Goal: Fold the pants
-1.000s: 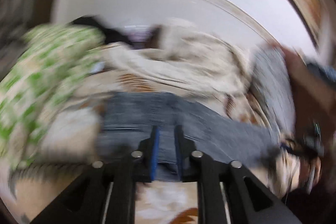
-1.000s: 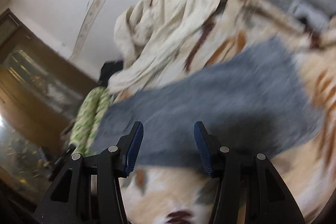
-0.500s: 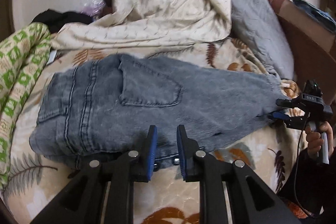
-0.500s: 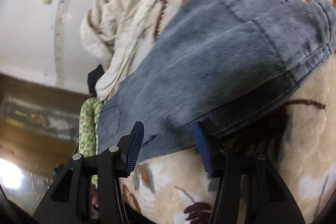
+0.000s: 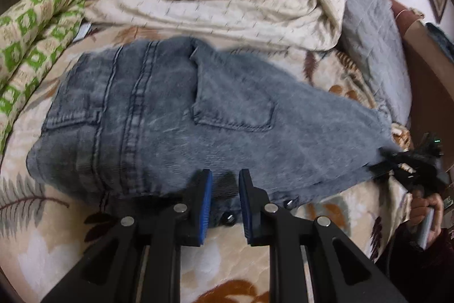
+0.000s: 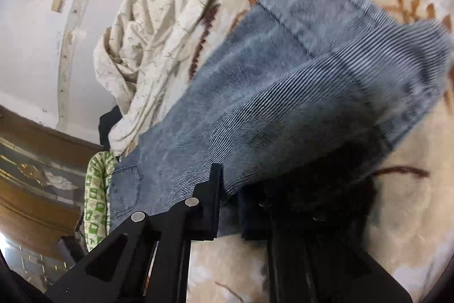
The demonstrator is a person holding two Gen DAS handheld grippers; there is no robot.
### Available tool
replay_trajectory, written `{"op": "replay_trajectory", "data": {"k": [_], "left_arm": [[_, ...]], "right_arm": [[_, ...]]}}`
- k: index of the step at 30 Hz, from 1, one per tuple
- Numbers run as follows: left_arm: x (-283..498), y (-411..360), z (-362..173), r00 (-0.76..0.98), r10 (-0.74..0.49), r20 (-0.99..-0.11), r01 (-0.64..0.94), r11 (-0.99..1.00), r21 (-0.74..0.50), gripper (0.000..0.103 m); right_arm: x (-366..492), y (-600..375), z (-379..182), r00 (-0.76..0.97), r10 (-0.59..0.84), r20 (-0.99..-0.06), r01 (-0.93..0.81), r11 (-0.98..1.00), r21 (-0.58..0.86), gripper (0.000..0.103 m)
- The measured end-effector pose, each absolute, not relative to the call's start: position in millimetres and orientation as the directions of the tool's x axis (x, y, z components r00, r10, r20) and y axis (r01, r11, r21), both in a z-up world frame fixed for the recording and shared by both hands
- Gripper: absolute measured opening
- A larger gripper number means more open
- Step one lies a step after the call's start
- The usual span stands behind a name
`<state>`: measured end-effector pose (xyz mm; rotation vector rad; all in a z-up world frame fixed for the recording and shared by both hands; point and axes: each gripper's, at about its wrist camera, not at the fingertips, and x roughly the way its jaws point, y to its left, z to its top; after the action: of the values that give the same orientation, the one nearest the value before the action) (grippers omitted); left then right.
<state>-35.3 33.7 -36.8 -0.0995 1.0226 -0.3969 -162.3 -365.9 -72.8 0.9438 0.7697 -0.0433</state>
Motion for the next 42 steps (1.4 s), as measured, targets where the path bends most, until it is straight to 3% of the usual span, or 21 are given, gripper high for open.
{"op": "replay_trajectory", "data": {"k": [4,8,10,12,15,17,19,23,26,30,32,42], "left_arm": [[-39.7,45.0,-46.1,0.413,-0.368,-0.833,0.251,0.925,-0.284,0.021],[-46.4,48.7,-51.8,0.389,-0.330,-0.860,0.261,0.935,-0.240,0.021],[-49.5,51.0,-51.2,0.392,-0.322,-0.862,0.261,0.937,-0.231,0.022],[-54.3,54.8,-39.0,0.437,-0.349,-0.829,0.279,0.929,-0.244,0.022],[-62.3,57.8,-14.8,0.501,-0.444,-0.743,0.333,0.891,-0.309,0.022],[-61.7,54.7,-0.8,0.544,-0.485,-0.684,0.353,0.873,-0.338,0.027],[-53.0,46.8,5.2,0.576,-0.473,-0.667,0.344,0.880,-0.327,0.034],[-24.1,23.2,-4.1,0.545,-0.458,-0.702,0.336,0.887,-0.317,0.034],[-8.7,0.4,-19.6,0.492,-0.429,-0.757,0.353,0.894,-0.277,0.034],[-12.6,-7.0,-54.1,0.354,-0.362,-0.862,0.344,0.908,-0.240,0.034],[-19.8,-6.8,-59.1,0.333,-0.352,-0.875,0.356,0.906,-0.229,0.034],[-34.0,-7.7,-57.9,0.329,-0.346,-0.879,0.399,0.894,-0.203,0.034]], "right_arm": [[-185.0,-375.8,-58.2,0.773,0.256,-0.580,0.344,0.600,0.722,0.008],[-191.3,-379.1,-60.6,0.720,0.215,-0.660,0.408,0.639,0.653,0.009],[-188.3,-372.5,-60.1,0.671,0.308,-0.674,0.372,0.647,0.666,0.012],[-188.1,-358.3,-52.4,0.617,0.397,-0.679,0.303,0.677,0.671,0.013],[-182.2,-327.8,-25.5,0.629,0.354,-0.692,0.191,0.793,0.579,0.014],[-169.2,-313.6,-17.5,0.624,0.321,-0.713,0.159,0.841,0.518,0.027],[-146.5,-304.0,-17.3,0.599,0.304,-0.741,0.141,0.871,0.471,0.028],[-93.8,-284.6,-34.4,0.487,0.246,-0.838,0.117,0.933,0.341,0.027],[-73.4,-274.5,-42.6,0.461,0.219,-0.860,0.106,0.948,0.299,0.027],[-76.2,-263.1,-75.4,0.318,0.207,-0.925,0.085,0.966,0.245,0.028],[-88.1,-257.7,-75.8,0.312,0.198,-0.929,0.045,0.974,0.223,0.028],[-119.4,-270.3,-82.2,0.297,0.286,-0.911,0.062,0.946,0.317,0.028]]}}
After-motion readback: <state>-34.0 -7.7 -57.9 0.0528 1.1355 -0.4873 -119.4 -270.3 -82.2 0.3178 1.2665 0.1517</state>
